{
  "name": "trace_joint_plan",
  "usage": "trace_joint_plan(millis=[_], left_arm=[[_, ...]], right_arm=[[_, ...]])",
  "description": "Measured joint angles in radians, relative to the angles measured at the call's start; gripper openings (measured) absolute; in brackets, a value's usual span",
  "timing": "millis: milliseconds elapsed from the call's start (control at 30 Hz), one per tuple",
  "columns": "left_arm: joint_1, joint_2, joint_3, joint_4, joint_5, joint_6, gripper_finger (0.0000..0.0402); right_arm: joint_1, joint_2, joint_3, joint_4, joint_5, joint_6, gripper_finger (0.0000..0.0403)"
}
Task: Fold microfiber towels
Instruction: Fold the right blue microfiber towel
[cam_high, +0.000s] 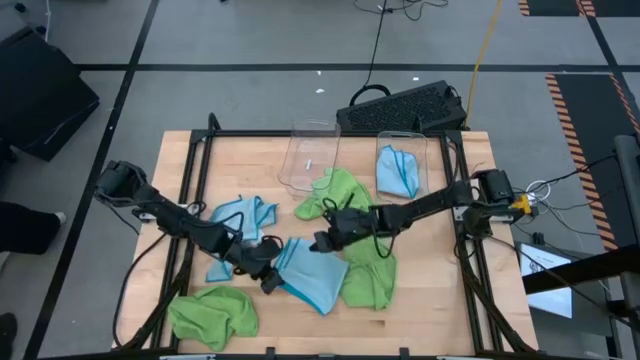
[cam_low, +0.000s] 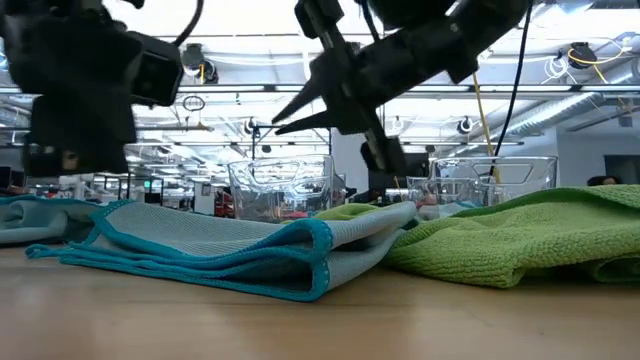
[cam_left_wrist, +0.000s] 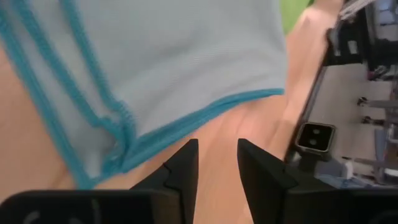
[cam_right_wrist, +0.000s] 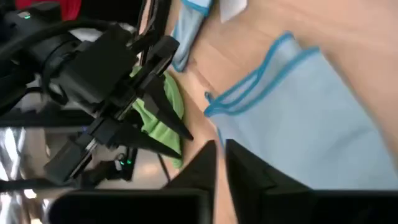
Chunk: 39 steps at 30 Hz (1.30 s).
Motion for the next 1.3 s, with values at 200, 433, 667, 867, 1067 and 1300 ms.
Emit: trace_joint_plan(millis=[200, 433, 667, 867, 1067, 1300], left_arm=[[-0.058, -0.014, 0.000, -0.021, -0.072, -0.054, 0.0130], [-0.064, -0.014, 0.000, -0.013, -0.124, -0.017, 0.0120], [-0.055, 0.019, -0.001, -0.045, -0.173, -0.019, 0.0081], [-0.021, 0.071, 0.000, 0.016, -0.175, -0.004, 0.0044], [-0.003, 0.162, 0.000, 0.121, -0.132, 0.059, 0.0014], [-0.004, 0.251, 0.005, 0.113, -0.081, 0.057, 0.0012]], right_arm=[[-0.062, 0.053, 0.000, 0.107, -0.083, -0.198, 0.0007], [-0.073, 0.178, 0.023, 0.225, -0.158, -0.368, 0.0001], [-0.052, 0.250, 0.071, 0.227, -0.166, -0.490, 0.0001], [-0.025, 0.330, 0.144, 0.197, -0.164, -0.596, 0.0000], [-0.023, 0.349, 0.204, 0.044, -0.068, -0.678, 0.0000], [-0.030, 0.341, 0.208, -0.105, -0.014, -0.683, 0.0000]])
